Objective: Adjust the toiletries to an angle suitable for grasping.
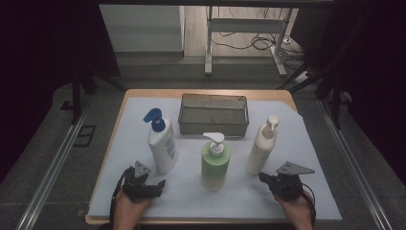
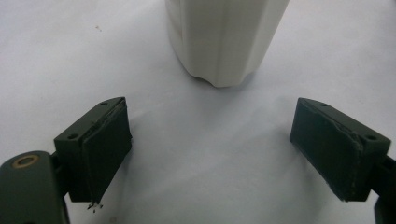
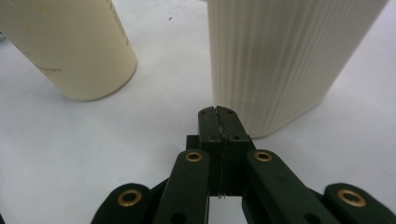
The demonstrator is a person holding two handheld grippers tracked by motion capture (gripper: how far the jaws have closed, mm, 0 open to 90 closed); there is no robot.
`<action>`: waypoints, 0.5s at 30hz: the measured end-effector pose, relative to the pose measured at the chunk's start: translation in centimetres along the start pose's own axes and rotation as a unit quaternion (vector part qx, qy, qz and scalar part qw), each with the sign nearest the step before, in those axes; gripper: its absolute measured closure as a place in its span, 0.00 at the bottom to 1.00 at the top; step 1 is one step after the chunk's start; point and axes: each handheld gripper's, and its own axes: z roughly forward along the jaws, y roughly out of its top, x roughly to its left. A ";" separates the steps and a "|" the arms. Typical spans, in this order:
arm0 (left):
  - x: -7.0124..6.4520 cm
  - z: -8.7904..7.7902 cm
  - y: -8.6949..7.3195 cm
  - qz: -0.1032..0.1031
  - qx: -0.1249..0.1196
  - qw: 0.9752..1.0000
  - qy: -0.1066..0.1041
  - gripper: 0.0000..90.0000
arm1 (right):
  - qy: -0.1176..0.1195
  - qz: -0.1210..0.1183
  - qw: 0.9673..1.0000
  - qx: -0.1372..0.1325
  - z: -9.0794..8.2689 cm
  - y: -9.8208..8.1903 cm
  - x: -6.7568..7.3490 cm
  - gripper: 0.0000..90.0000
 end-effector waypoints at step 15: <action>0.0 0.0 0.0 0.000 0.000 1.000 0.000 0.13 | -0.008 -0.002 1.000 -0.010 2.8 1.8 2.0 1.00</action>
